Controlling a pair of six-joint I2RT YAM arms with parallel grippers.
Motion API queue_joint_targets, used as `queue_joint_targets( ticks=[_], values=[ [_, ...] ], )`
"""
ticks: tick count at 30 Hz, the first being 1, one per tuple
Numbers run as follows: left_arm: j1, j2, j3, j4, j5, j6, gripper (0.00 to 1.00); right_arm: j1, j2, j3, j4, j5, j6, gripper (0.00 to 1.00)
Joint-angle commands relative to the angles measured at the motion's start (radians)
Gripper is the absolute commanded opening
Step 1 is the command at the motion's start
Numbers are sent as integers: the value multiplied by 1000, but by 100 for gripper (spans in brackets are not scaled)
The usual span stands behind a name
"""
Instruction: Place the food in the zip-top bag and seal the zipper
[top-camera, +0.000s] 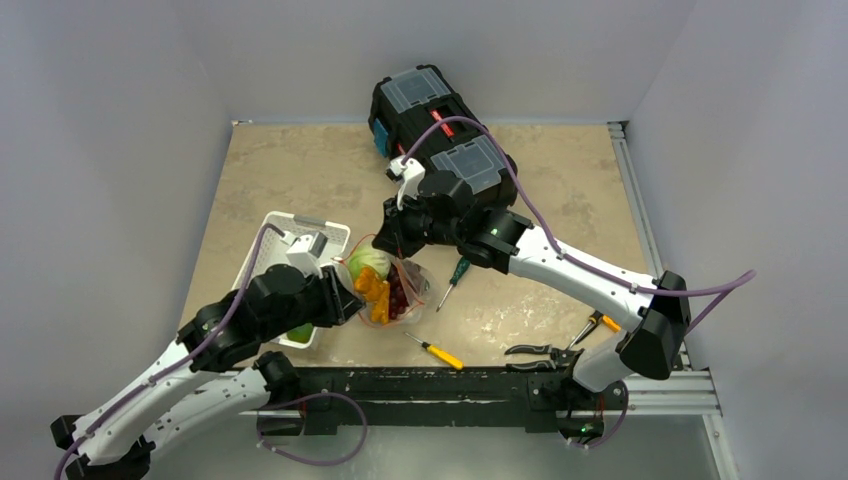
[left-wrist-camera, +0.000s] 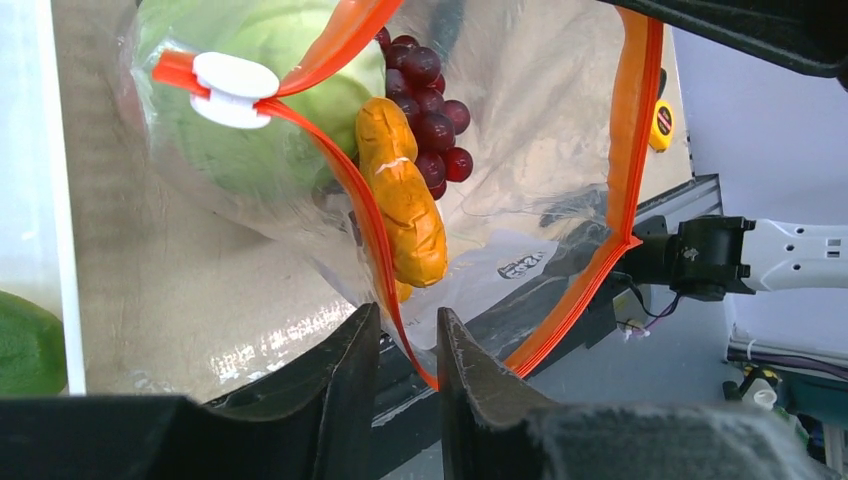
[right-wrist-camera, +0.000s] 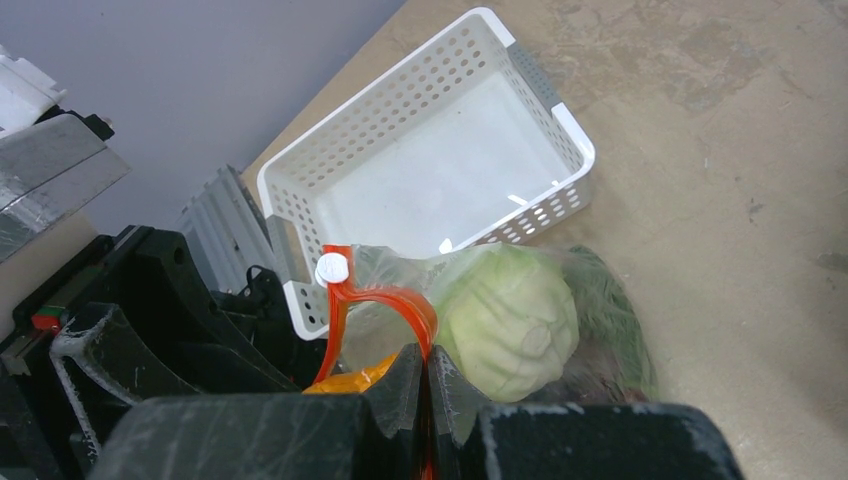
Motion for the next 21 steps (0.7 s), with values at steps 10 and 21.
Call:
queue_joint_targets(
  ticks=[10, 21],
  values=[
    [-1, 65, 48, 68, -17, 140, 0, 3, -38, 25, 72, 33, -9, 0],
    [0, -59, 95, 98, -117, -58, 0, 17, -41, 121, -22, 147, -132, 0]
  ],
)
